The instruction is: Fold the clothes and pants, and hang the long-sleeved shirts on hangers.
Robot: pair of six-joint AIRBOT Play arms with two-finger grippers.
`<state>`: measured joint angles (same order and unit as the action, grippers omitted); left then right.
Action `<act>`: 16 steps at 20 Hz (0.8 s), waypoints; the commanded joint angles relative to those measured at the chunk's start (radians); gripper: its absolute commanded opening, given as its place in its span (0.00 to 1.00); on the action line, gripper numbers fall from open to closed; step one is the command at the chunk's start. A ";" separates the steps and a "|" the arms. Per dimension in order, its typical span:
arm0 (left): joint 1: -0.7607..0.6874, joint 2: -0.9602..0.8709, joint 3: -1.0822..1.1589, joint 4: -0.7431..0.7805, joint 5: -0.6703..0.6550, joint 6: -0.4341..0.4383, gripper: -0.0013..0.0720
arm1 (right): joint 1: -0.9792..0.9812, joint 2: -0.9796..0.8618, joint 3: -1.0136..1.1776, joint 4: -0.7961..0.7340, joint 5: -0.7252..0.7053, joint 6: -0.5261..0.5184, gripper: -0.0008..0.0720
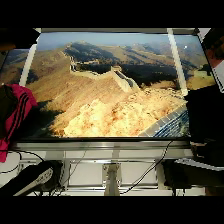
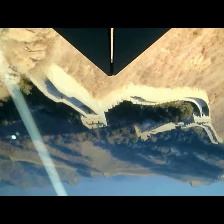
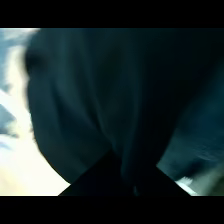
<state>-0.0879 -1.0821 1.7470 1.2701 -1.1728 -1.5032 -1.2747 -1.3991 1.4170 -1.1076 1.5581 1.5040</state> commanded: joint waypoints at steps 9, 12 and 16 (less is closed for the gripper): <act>0.000 -0.061 0.000 0.008 0.002 0.000 0.03 | 0.000 0.010 0.325 0.374 0.036 0.135 0.04; 0.000 -0.088 0.000 0.008 0.005 0.000 0.03 | 0.160 0.019 0.404 0.728 -0.011 0.072 0.04; 0.000 -0.095 0.000 0.008 0.009 0.000 0.03 | 0.475 0.018 0.503 0.704 -0.036 0.072 0.04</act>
<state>-0.0879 -1.1687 1.7470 1.2774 -1.1671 -1.5036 -0.9806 -1.3819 1.8503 -0.4988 1.5524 1.5898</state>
